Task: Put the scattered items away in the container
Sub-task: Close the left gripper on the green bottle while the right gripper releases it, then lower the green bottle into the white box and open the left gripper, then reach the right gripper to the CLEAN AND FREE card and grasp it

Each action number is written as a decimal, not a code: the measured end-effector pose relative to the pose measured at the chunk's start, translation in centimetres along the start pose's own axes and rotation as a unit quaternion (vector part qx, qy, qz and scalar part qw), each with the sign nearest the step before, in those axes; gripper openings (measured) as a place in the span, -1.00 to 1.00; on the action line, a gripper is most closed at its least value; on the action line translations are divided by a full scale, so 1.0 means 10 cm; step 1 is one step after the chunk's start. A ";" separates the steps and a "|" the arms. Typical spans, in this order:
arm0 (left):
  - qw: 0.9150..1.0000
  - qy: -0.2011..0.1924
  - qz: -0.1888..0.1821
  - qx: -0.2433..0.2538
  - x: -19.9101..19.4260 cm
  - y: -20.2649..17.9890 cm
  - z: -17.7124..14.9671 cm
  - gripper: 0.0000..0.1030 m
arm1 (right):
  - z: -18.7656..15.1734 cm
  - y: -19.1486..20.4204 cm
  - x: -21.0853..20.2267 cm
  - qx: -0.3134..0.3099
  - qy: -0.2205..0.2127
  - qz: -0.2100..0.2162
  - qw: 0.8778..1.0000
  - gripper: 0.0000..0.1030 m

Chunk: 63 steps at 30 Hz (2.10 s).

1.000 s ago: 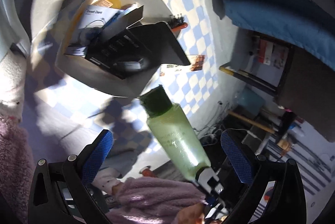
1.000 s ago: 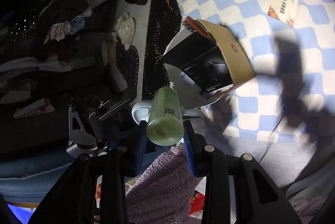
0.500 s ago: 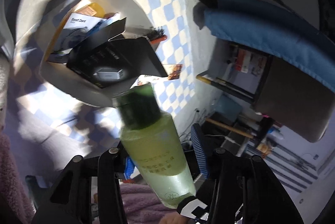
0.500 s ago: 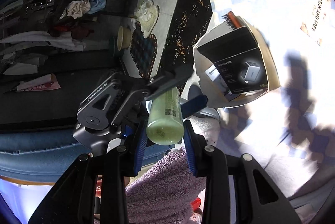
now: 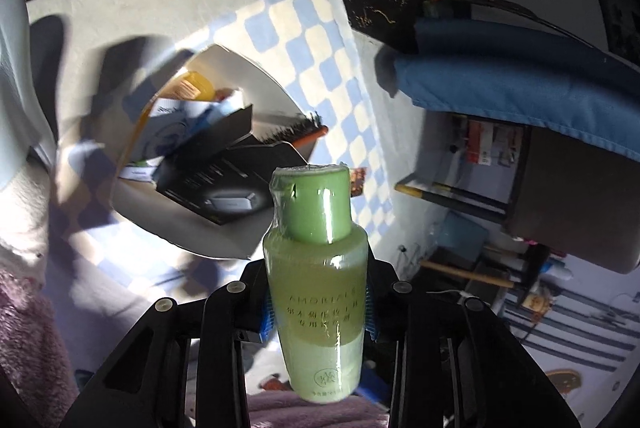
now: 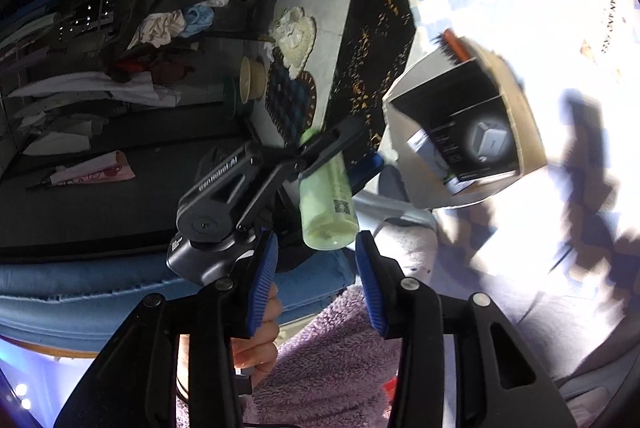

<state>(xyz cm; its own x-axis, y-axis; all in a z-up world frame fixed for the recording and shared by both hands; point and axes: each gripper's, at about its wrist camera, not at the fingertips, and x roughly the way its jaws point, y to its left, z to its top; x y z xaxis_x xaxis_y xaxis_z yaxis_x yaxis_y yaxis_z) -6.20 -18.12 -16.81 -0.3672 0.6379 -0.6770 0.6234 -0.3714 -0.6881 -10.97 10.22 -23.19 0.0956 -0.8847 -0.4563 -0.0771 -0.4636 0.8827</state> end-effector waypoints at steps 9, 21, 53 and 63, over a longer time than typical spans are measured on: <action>0.986 -0.059 0.128 0.088 -0.20 -0.29 0.04 -0.42 | 0.26 -0.46 -0.21 0.106 -0.045 -0.016 0.993 -0.18; 0.946 -0.081 0.266 0.164 -0.09 -0.51 -0.12 -0.41 | 0.41 -0.70 -0.32 0.178 -0.050 0.019 0.983 -0.18; 0.953 -0.073 0.221 0.194 -0.22 -0.75 -0.13 0.05 | 0.81 -1.12 -1.04 0.299 -0.180 0.039 0.936 0.22; 0.955 -0.062 0.168 0.235 -0.33 -0.92 -0.30 0.72 | 1.49 -1.82 -1.22 0.321 -0.155 -0.146 0.923 0.23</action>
<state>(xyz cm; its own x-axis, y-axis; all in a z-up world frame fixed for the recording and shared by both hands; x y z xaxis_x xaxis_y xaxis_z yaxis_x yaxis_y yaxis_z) -8.59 -14.80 -7.47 -0.2977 0.3551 -0.8861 0.3530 -0.8215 -0.4478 -25.55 28.74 -35.35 -0.0748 -0.6435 -0.7617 -0.6748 -0.5297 0.5138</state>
